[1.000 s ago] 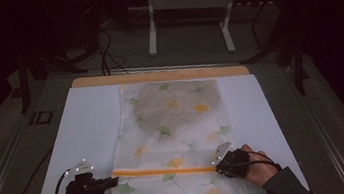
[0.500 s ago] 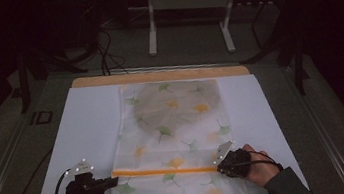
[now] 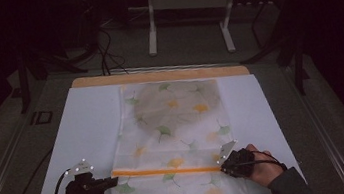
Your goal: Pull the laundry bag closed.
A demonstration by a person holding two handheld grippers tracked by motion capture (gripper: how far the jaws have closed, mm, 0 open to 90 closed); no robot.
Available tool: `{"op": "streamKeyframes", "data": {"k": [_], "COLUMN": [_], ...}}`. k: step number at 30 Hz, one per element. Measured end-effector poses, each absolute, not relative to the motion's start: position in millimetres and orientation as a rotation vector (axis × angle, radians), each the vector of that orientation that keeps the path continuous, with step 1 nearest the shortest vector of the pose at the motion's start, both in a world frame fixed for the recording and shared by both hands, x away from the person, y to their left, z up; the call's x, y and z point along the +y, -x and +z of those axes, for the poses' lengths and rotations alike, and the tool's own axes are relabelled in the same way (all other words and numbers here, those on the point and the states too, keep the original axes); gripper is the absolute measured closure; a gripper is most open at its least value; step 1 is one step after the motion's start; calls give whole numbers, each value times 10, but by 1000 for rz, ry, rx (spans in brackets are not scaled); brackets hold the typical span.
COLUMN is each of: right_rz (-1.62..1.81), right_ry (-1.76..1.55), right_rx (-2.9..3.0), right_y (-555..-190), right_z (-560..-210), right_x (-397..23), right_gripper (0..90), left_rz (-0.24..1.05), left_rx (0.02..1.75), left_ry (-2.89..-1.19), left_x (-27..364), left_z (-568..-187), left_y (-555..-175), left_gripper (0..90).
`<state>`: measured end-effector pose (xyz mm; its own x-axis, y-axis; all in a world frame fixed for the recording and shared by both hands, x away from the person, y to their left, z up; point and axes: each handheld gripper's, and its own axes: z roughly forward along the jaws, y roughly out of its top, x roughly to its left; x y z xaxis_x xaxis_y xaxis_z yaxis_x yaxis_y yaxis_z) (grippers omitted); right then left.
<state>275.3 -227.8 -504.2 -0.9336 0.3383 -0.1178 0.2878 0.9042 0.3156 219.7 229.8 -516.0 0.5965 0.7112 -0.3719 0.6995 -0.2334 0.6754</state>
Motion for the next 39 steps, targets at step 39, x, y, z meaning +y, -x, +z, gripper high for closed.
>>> {"op": "streamKeyframes", "data": {"k": [39], "right_rz": [429], "right_ry": [-534], "right_rx": [2898], "right_y": [-2749], "right_z": [-5022], "right_x": [-2461], "right_gripper": [847], "left_rz": [9], "left_rx": [1121], "left_ry": [-1963], "left_x": [2298], "left_z": [-5168], "left_y": [-2199], "left_gripper": [882]}}
